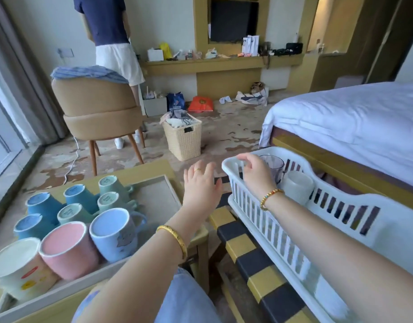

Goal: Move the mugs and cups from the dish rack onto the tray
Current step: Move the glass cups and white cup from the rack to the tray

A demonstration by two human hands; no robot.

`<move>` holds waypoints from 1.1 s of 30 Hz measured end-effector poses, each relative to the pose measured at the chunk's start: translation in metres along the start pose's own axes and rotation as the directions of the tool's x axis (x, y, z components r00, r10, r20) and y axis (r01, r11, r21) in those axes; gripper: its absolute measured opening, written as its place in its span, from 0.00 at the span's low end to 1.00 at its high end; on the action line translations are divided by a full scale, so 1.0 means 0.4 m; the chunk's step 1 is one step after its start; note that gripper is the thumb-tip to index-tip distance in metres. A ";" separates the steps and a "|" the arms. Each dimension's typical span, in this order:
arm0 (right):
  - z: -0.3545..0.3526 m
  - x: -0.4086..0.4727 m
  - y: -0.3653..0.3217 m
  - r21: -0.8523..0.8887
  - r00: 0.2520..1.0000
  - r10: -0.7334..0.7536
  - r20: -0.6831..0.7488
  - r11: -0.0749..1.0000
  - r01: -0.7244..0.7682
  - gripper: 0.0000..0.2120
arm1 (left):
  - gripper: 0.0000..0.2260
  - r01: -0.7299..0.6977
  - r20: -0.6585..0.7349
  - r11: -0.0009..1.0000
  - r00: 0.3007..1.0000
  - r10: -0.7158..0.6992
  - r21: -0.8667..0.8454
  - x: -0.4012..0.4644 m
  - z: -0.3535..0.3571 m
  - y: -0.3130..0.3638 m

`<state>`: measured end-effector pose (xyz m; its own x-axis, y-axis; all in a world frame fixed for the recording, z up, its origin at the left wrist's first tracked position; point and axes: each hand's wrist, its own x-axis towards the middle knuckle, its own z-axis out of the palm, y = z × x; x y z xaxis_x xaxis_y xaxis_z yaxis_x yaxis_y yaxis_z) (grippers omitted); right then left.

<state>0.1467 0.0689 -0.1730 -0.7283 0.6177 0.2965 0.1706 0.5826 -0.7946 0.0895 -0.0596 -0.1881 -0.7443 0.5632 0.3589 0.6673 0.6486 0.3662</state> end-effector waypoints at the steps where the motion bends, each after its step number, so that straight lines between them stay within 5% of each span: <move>1: -0.030 0.005 0.029 -0.020 0.999 0.030 -0.034 0.999 -0.031 0.20 | 0.21 -0.034 0.010 0.999 0.999 0.034 -0.030 0.008 0.016 0.033; 7: -0.139 0.058 0.158 -0.318 0.987 0.161 -0.014 0.935 -0.157 0.26 | 0.19 -0.155 0.182 0.978 0.967 0.179 -0.137 0.071 0.116 0.193; 12: -0.144 0.073 0.219 -0.408 0.967 0.202 0.152 0.905 -0.125 0.33 | 0.20 -0.175 0.522 0.966 0.851 0.053 0.188 0.126 0.197 0.232; 18: -0.121 0.058 0.236 -0.383 0.984 0.107 0.145 0.923 -0.044 0.12 | 0.21 -0.163 0.388 0.946 0.921 0.044 0.279 0.134 0.241 0.210; 33: -0.137 0.066 0.222 -0.274 0.988 0.122 0.092 0.957 -0.092 0.15 | 0.26 -0.161 0.147 0.970 0.980 0.135 0.183 0.122 0.250 0.196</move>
<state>0.1788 0.1660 -0.2069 -0.7601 0.6328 0.1478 0.4125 0.6457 -0.6426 0.1029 0.0700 -0.2277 -0.6433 0.7147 0.2745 0.7621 0.6322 0.1401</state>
